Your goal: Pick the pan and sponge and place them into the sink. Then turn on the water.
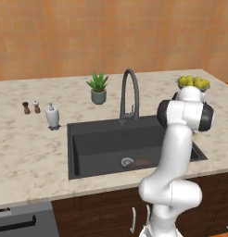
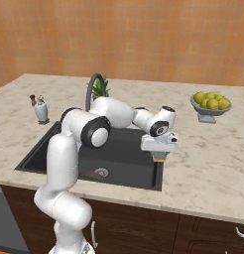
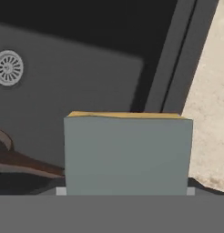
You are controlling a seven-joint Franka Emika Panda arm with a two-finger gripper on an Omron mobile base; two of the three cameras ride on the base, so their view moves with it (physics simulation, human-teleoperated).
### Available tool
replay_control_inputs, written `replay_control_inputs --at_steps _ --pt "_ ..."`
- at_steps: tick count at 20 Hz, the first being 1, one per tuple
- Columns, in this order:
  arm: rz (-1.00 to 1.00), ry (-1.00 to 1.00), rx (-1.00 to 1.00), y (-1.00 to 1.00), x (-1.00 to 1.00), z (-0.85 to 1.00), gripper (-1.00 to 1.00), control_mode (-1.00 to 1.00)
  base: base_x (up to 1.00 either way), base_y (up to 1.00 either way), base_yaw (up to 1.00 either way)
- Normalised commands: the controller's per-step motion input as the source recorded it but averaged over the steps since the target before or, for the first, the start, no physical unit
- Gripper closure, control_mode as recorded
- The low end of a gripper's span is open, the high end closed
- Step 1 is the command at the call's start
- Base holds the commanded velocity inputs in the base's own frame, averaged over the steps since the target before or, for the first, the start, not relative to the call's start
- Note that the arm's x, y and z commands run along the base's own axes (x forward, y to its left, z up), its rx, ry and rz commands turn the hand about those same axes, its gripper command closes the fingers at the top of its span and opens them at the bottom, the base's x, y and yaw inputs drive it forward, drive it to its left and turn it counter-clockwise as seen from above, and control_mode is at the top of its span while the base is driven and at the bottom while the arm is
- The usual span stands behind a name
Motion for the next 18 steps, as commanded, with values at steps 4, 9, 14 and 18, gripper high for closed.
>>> replay_control_inputs --at_steps 4,9,14,18 --pt "0.13 -0.38 0.01 0.90 -0.39 0.12 1.00 -1.00 0.00 0.00 0.00" --pt "0.13 -0.23 0.02 0.77 -0.01 0.00 1.00 -1.00 0.00 0.00 0.00" --pt "0.15 -0.01 0.00 0.40 0.39 -0.12 1.00 -1.00 0.00 0.00 0.00" --pt "0.01 -0.17 0.10 0.02 0.39 -0.48 1.00 -1.00 0.00 0.00 0.00"
